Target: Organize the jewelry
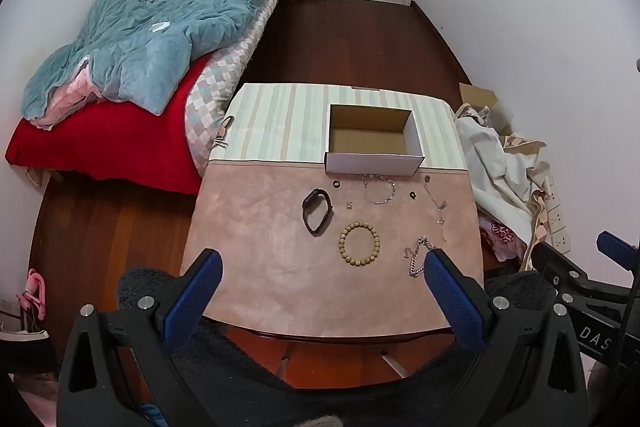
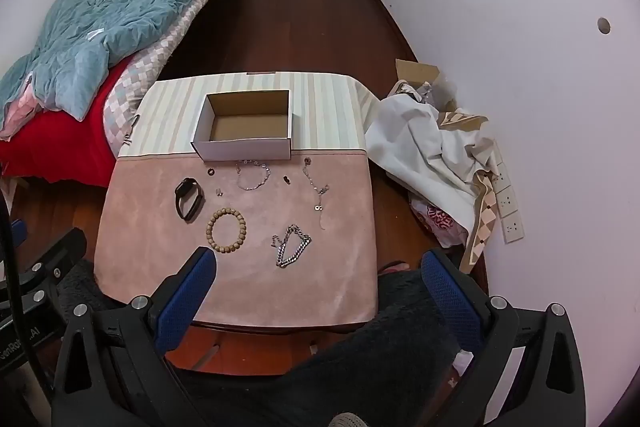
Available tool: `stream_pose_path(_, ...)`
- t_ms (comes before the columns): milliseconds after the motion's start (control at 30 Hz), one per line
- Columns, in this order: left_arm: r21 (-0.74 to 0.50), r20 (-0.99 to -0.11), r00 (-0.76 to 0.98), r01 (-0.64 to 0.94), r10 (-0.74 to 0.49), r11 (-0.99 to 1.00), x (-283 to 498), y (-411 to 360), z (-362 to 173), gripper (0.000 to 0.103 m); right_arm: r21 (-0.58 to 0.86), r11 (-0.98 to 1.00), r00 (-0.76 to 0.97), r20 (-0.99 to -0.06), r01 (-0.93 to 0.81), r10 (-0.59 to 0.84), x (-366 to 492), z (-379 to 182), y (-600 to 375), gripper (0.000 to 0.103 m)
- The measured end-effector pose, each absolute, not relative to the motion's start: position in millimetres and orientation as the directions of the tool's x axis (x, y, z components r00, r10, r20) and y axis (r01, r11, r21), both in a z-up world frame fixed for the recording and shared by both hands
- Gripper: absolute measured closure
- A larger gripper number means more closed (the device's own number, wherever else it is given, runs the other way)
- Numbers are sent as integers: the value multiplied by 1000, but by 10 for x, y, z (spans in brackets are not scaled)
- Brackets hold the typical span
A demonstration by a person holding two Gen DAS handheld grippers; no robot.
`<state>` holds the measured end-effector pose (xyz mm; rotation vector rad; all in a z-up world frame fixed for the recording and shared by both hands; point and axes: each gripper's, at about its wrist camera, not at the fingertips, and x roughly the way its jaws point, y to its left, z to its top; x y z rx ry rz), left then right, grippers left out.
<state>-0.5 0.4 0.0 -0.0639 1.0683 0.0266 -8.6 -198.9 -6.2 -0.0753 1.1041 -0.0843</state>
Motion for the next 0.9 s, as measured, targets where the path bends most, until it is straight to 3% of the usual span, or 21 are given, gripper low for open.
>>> stream_pose_path(900,-18,-880,476,-37,2,999,-70,-48,-12,0,-95,995,445,-890,31,-99,-112,-34,-2030,0)
